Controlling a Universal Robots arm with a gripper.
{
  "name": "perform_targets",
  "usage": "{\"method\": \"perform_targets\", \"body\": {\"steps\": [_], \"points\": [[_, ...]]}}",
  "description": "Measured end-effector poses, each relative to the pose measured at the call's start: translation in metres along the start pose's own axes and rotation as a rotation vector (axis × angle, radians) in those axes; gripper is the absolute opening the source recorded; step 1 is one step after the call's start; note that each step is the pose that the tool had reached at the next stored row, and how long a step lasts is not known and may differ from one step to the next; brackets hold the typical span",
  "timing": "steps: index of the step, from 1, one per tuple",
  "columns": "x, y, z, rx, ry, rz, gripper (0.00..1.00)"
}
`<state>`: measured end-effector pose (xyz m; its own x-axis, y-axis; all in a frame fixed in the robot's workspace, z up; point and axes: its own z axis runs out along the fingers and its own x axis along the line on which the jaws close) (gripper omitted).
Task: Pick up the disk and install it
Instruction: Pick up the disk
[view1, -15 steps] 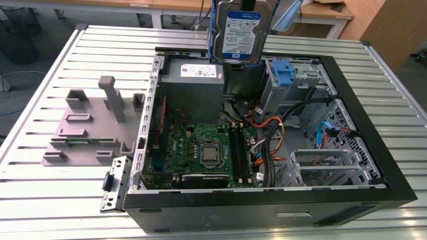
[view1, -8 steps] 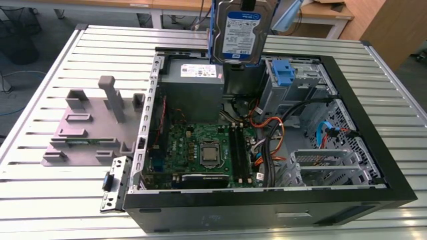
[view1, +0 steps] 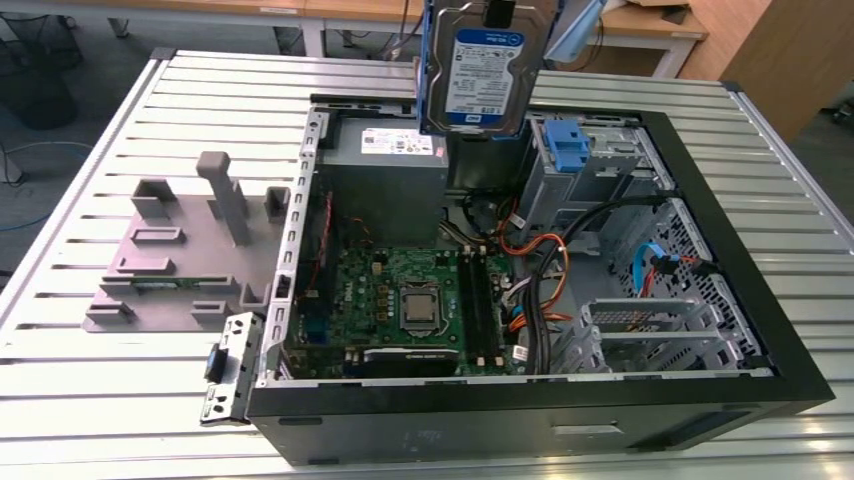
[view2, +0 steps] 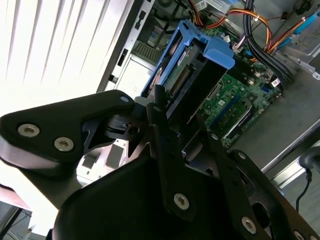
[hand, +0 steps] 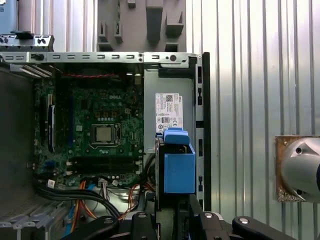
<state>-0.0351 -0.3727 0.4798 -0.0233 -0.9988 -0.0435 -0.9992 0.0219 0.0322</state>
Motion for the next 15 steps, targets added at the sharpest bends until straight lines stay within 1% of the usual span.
{"method": "perform_targets", "body": {"steps": [7, 15], "points": [[0.0084, -0.0007, -0.0004, 0.0, -0.0001, 0.0, 0.35], [0.0113, -0.001, -0.0005, 0.0, -0.0001, 0.0, 0.35]]}}
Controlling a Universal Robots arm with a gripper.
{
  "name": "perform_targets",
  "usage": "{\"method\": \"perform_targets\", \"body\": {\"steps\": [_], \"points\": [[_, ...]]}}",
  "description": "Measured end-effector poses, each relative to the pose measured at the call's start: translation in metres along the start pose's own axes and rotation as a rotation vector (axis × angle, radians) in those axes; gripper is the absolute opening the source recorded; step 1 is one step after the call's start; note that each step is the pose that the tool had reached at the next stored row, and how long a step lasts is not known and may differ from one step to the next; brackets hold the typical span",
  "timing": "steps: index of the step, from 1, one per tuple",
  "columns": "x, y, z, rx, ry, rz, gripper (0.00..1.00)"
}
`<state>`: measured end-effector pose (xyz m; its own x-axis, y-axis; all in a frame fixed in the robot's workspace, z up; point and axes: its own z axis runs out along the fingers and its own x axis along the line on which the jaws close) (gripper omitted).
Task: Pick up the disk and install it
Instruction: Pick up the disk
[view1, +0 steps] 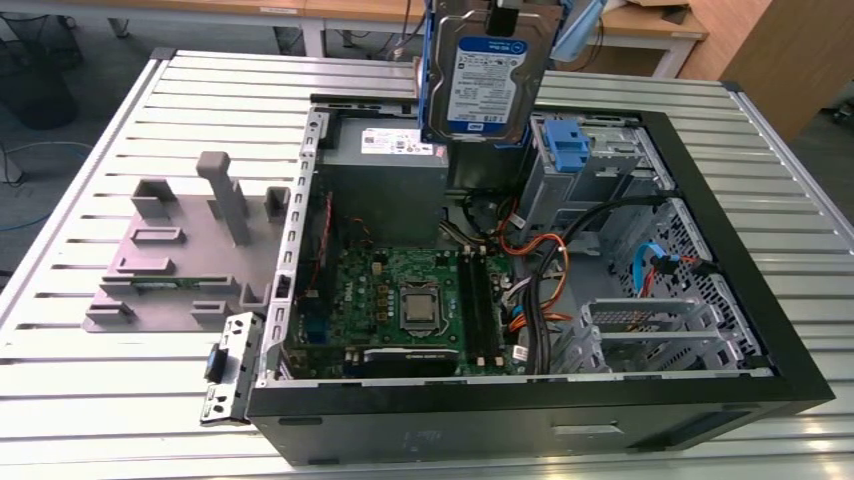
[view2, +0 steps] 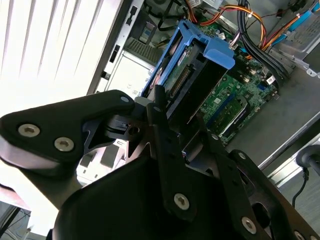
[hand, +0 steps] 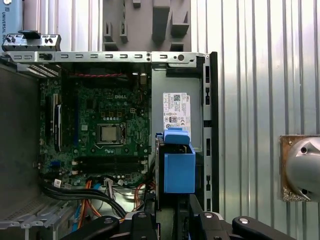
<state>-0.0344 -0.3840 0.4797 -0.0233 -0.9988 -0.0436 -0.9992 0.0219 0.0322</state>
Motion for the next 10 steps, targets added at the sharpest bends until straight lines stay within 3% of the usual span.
{"method": "perform_targets", "body": {"steps": [10], "points": [[0.0031, -0.0001, -0.0001, 0.0, 0.0, 0.0, 0.35]]}}
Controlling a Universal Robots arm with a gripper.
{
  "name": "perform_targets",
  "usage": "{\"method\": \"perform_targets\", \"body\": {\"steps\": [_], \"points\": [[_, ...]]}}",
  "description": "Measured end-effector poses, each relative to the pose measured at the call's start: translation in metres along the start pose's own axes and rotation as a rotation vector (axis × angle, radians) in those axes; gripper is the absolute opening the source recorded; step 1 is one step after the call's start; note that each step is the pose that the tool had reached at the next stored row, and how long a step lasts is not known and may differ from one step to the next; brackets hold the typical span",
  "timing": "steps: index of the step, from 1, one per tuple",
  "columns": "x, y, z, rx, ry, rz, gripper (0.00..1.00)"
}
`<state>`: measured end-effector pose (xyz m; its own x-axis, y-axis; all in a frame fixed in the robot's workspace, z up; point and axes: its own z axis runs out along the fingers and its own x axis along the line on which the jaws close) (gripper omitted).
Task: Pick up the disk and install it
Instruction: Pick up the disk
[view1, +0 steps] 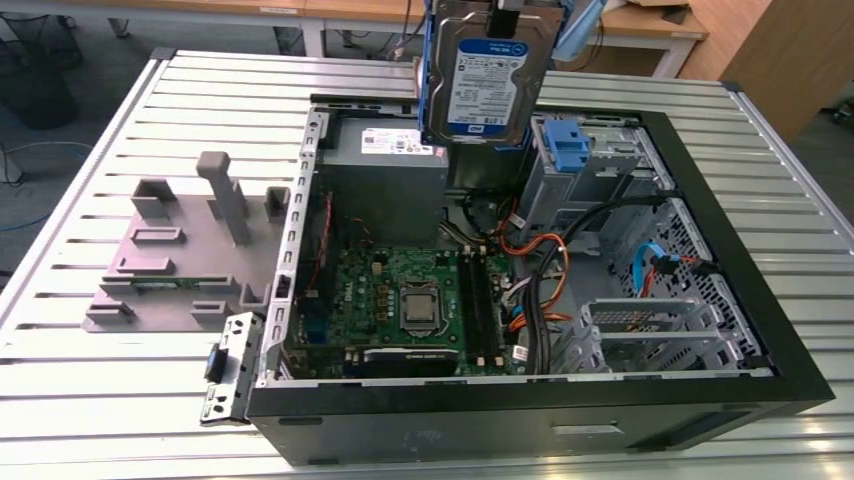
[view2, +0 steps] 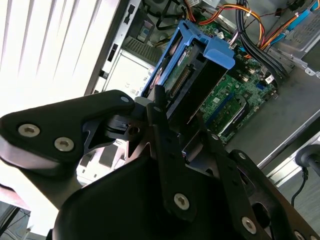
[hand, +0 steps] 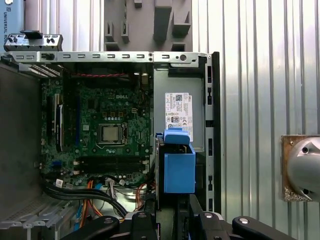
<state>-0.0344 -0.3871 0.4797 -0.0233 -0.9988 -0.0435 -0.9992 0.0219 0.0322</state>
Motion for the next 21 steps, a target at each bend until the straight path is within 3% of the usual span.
{"method": "perform_targets", "body": {"steps": [10, 21], "points": [[0.0023, -0.0001, -0.0001, 0.0, 0.0, 0.0, 0.35], [0.0178, -0.0005, -0.0007, 0.0, -0.0001, 0.0, 0.35]]}}
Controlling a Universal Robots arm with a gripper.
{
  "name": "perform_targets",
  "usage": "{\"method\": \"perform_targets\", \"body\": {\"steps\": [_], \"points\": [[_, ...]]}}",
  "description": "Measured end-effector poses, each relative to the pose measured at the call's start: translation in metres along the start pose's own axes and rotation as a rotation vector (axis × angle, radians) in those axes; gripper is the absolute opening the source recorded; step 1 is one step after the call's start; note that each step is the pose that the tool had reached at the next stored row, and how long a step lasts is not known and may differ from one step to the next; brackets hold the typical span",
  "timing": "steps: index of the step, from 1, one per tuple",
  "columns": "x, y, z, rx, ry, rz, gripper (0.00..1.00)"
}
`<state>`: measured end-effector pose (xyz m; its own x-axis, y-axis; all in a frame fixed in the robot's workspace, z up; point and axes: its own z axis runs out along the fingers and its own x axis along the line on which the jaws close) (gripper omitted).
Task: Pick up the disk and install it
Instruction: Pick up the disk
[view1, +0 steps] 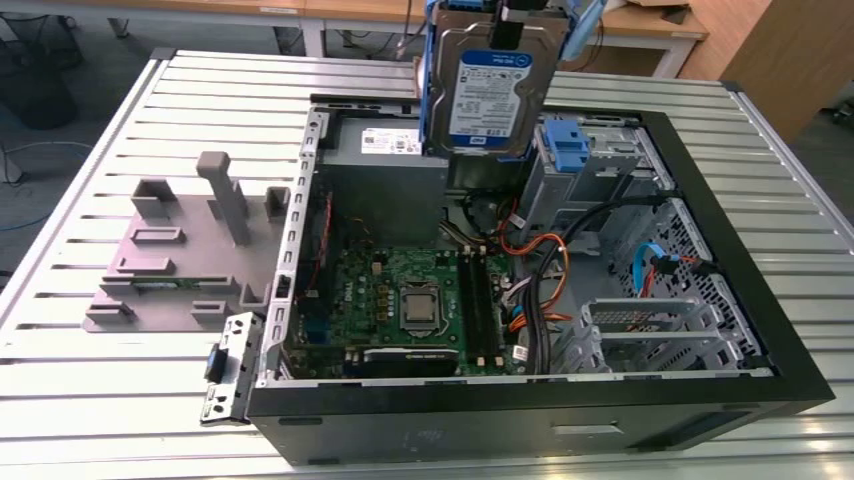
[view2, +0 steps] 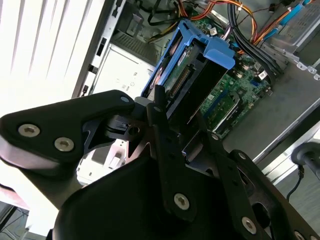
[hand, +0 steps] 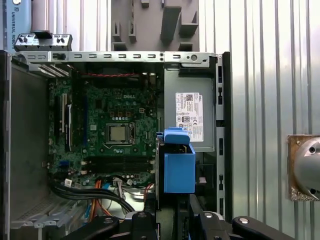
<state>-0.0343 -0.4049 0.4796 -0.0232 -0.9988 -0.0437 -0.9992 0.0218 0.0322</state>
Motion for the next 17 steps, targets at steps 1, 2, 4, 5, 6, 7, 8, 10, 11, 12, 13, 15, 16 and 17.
{"method": "perform_targets", "body": {"steps": [1, 2, 4, 5, 6, 7, 8, 10, 11, 12, 13, 15, 16, 17], "points": [[0.0019, -0.0001, -0.0001, 0.0, 0.0001, 0.0, 0.35], [0.0041, -0.0001, -0.0002, -0.0001, 0.0002, 0.0, 0.35], [0.008, -0.0003, -0.0004, 0.0, 0.0001, 0.0, 0.35], [0.01, -0.0003, -0.0004, 0.0, 0.0001, 0.0, 0.35], [0.012, -0.0004, -0.0005, 0.0, 0.0001, 0.0, 0.35], [0.014, -0.0005, -0.0006, -0.0001, 0.0001, 0.0, 0.35], [0.0162, -0.0005, -0.0006, -0.0001, 0.0001, 0.0, 0.35], [0.0201, -0.0006, -0.0008, -0.0001, 0.0001, 0.0, 0.35], [0.0221, -0.0006, -0.0008, 0.0, 0.0, 0.0, 0.35], [0.024, -0.0007, -0.0009, 0.0, 0.0001, 0.0, 0.35], [0.026, -0.0007, -0.0009, 0.0, 0.0001, 0.0, 0.35], [0.0299, -0.0009, -0.0011, -0.0001, 0.0002, 0.0, 0.35], [0.0322, -0.0009, -0.0011, 0.0, 0.0001, 0.0, 0.35], [0.0349, -0.001, -0.0012, 0.0, 0.0, 0.0, 0.35]]}}
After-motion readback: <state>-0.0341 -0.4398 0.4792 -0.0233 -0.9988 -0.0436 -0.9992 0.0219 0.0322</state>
